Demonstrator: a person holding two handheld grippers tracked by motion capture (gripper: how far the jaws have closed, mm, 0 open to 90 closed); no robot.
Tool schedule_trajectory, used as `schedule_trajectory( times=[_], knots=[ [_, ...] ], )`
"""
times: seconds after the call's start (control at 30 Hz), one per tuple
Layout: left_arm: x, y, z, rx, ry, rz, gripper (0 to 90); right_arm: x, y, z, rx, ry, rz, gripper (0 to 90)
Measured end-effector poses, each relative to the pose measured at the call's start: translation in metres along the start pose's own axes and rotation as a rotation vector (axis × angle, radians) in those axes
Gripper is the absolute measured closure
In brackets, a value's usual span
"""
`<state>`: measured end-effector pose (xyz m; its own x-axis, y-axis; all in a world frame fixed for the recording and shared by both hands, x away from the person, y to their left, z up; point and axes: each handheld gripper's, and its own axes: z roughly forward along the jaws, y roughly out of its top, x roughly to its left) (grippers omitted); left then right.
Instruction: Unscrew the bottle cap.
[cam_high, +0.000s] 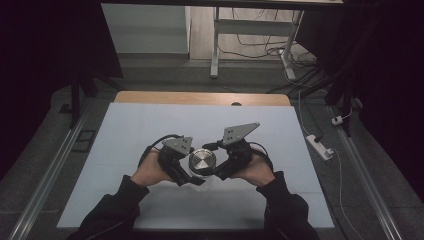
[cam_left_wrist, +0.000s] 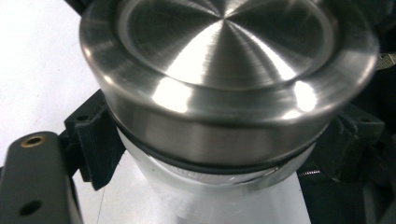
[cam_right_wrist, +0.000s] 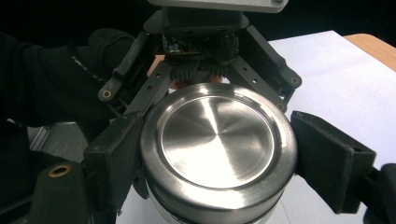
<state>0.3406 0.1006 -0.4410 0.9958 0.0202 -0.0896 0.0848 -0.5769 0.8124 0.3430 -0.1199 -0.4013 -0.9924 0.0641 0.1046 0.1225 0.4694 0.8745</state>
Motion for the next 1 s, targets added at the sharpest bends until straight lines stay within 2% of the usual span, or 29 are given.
schedule_trajectory(
  times=[0.13,0.2,0.23,0.27,0.37,0.43,0.5,0.53,0.6,0.73,0.8,0.93,1.0],
  knots=[
    [0.002,-0.001,-0.001,-0.007,0.047,-0.031,15.8,-0.001,0.0,0.001,0.007,-0.045,0.028,17.7],
    [0.003,0.0,-0.001,-0.007,0.079,-0.052,15.8,-0.001,0.002,0.003,0.003,-0.132,0.083,8.9],
    [0.003,0.0,-0.001,-0.007,0.1,-0.067,15.8,-0.001,0.002,0.003,0.003,-0.132,0.083,8.9],
    [0.003,0.001,-0.001,-0.005,0.116,-0.075,15.8,-0.001,0.002,0.003,0.001,-0.161,0.101,8.3],
    [0.003,0.005,0.0,0.009,0.193,-0.113,15.8,0.001,0.004,0.005,-0.019,-0.242,0.145,8.7],
    [0.002,0.007,0.001,0.014,0.221,-0.135,15.8,0.003,0.005,0.007,-0.029,-0.297,0.155,11.1],
    [0.0,0.009,0.002,0.023,0.249,-0.152,15.8,0.004,0.006,0.01,-0.042,-0.329,0.172,15.6],
    [0.0,0.01,0.002,0.027,0.257,-0.159,15.8,0.005,0.005,0.012,-0.045,-0.329,0.173,19.1],
    [0.0,0.01,0.002,0.032,0.263,-0.158,15.8,0.006,0.005,0.013,-0.045,-0.339,0.172,19.5],
    [0.001,0.009,0.001,0.025,0.23,-0.144,15.8,0.005,0.005,0.011,-0.04,-0.311,0.16,19.8],
    [0.001,0.008,0.0,0.025,0.197,-0.128,15.8,0.004,0.005,0.009,-0.031,-0.275,0.134,19.8],
    [0.001,0.006,-0.001,0.02,0.123,-0.081,15.8,0.0,0.002,0.006,-0.038,-0.166,0.115,19.9],
    [0.002,0.004,0.0,0.014,0.095,-0.069,15.8,-0.001,0.002,0.005,-0.035,-0.134,0.101,19.9]
  ],
)
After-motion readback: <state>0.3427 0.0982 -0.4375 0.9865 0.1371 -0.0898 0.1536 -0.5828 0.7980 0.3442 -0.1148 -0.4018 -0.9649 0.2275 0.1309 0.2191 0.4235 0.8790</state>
